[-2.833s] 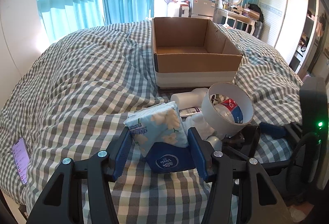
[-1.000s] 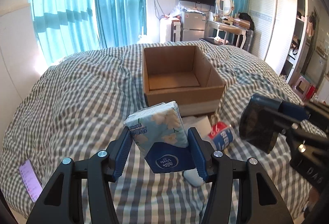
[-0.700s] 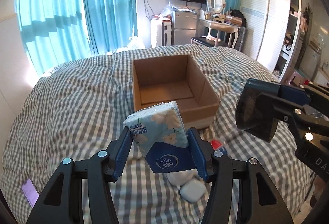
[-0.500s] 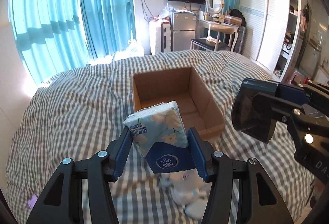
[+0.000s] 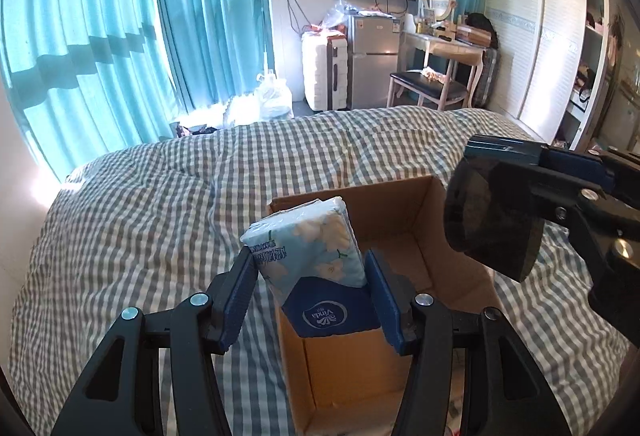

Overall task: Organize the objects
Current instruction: 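Carry tissue pack and black cup into the cardboard box with both tools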

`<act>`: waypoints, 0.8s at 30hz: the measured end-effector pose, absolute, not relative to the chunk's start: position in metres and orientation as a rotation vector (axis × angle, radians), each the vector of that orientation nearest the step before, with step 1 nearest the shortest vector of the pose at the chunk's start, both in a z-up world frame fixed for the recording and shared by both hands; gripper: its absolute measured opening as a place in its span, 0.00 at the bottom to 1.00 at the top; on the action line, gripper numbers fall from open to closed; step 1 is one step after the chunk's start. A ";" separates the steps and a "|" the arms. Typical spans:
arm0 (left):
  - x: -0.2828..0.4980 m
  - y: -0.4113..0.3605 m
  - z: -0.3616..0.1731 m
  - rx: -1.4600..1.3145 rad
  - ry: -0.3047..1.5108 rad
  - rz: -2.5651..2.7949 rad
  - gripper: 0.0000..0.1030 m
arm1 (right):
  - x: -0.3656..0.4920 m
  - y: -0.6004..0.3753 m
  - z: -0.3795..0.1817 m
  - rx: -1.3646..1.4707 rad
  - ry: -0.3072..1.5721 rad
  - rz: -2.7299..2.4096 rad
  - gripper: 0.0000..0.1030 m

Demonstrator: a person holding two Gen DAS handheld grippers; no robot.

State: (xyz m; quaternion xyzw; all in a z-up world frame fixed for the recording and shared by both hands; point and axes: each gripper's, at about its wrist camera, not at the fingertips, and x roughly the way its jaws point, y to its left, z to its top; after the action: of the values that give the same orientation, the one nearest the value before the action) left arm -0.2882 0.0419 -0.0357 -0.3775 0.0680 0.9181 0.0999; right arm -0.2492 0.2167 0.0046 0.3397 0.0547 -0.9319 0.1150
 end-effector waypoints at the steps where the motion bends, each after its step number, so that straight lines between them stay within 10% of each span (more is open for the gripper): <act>1: -0.296 0.043 -0.041 -1.123 0.210 2.711 0.55 | -0.258 0.216 0.000 1.009 0.159 -2.730 0.28; 24: -0.349 0.067 -0.117 -1.219 0.316 2.648 0.55 | -0.337 0.221 -0.096 1.196 0.172 -2.659 0.28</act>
State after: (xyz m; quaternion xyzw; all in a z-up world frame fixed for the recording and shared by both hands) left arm -0.3487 0.0668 -0.1174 -0.4134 0.1072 0.8982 0.1046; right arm -0.3366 0.2207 -0.0961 0.4071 0.0586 -0.9048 0.1104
